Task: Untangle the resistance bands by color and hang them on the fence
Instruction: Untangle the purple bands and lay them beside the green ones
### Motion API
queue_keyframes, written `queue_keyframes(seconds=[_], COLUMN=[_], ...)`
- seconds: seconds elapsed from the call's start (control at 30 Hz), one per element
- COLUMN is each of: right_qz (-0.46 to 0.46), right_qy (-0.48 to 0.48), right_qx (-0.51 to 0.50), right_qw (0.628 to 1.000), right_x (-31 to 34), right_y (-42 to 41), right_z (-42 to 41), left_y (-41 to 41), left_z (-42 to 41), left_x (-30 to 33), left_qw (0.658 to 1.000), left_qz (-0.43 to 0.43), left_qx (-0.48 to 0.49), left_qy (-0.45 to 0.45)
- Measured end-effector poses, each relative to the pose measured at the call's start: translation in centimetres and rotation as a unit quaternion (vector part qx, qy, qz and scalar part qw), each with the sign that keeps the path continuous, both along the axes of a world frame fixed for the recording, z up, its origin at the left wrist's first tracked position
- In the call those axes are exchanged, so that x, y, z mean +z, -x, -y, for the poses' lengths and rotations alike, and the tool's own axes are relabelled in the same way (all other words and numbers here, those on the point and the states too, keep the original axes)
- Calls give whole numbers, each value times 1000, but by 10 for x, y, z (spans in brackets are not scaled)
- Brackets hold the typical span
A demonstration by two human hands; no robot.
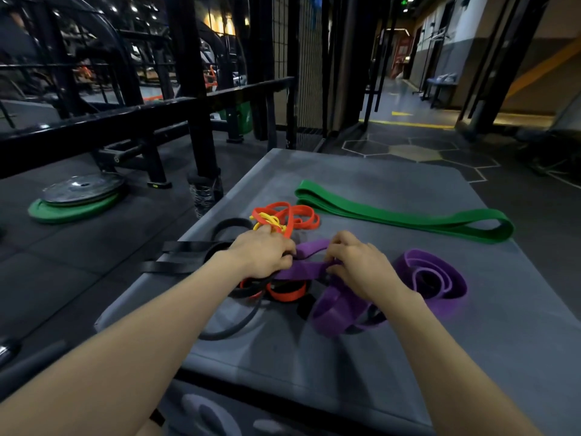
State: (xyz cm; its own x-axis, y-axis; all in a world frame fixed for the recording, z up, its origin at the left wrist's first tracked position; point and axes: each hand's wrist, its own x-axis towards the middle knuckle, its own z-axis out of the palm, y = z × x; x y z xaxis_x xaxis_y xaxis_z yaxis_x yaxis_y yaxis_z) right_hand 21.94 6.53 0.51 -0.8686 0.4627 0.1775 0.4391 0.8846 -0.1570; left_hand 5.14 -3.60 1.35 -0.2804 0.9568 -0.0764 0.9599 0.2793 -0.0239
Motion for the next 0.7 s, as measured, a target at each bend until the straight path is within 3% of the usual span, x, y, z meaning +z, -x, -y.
queue_keyframes(seconds=[0.13,0.2,0.3,0.33,0.43,0.53,0.63,0.7], right_qz=[4,12,-15,-26,-52,-95,-120,-126], right_qy=[9,12,21,22,21,15,9,9], right_qx=[-20,-18,-28,-33,-36,-20,-34,-76], right_qw=[1000,1000,999,999,998,995,992,989], right_x=[-5,-5,-3,-2,5,13,16,15], right_y=[1,3,8,10,15,19,19,14], right_z=[0,0,2,2,7,15,13,5], left_y=[0,0,6,8,12,21,39,51], left_z=[4,6,9,12,20,19,19,24], left_x=[0,0,-3,-2,8,25,50,63], left_qw=[999,994,970,948,841,740,580,558], left_qz=[46,101,229,294,465,528,601,575], left_qx=[19,41,60,73,119,179,271,283], left_qy=[22,26,-49,-94,-251,-376,-478,-527])
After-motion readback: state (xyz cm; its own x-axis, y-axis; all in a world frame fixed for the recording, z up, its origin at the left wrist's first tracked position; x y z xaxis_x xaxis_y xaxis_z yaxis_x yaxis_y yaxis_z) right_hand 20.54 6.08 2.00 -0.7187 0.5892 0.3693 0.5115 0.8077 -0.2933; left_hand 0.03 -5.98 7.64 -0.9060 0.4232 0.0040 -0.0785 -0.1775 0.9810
